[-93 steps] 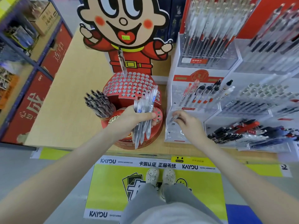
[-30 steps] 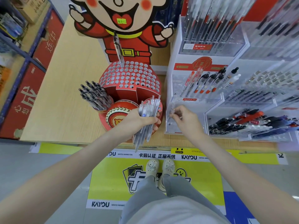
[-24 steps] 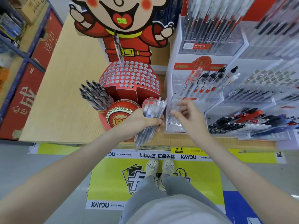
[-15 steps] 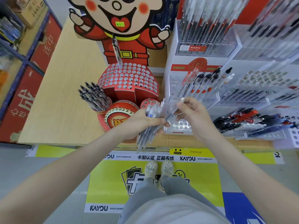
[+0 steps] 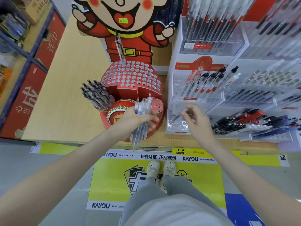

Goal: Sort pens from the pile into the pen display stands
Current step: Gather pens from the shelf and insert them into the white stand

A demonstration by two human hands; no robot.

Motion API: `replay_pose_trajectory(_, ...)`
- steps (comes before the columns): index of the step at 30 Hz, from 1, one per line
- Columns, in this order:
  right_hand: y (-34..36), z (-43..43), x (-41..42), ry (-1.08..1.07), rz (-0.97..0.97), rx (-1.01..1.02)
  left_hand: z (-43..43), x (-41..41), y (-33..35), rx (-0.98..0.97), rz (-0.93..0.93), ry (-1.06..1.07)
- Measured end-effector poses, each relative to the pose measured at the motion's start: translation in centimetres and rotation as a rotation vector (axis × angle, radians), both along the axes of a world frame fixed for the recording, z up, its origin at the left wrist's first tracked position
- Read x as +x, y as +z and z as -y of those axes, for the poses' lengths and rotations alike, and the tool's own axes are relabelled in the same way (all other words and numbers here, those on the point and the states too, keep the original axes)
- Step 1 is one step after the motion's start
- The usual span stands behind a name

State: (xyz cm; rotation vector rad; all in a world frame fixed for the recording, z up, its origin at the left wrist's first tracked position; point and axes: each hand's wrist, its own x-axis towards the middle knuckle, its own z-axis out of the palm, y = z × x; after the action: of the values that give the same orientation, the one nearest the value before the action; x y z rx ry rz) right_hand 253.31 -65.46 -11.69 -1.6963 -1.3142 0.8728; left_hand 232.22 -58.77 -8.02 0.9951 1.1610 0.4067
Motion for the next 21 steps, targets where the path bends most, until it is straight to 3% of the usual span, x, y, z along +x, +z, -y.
replay_pose_trajectory(5,-1.6,0.0,-0.7,0.141,0.153,-0.123,0.2,0.3,0.1,-0.015,0.019,-0.055)
replay_pose_trajectory(13,-1.7,-0.7,-1.3,0.081,0.256,-0.206,-0.2,0.8,-0.1,0.021,0.004,-0.163)
replay_pose_trajectory(16,0.0,-0.1,-1.6,-0.022,0.139,-0.116,-0.2,0.9,0.1,0.023,0.003,-0.238)
replay_pose_trajectory(21,2.6,-0.5,-2.9,0.064,-0.335,-0.131,0.1,2.1,0.8,0.050,0.050,-0.437)
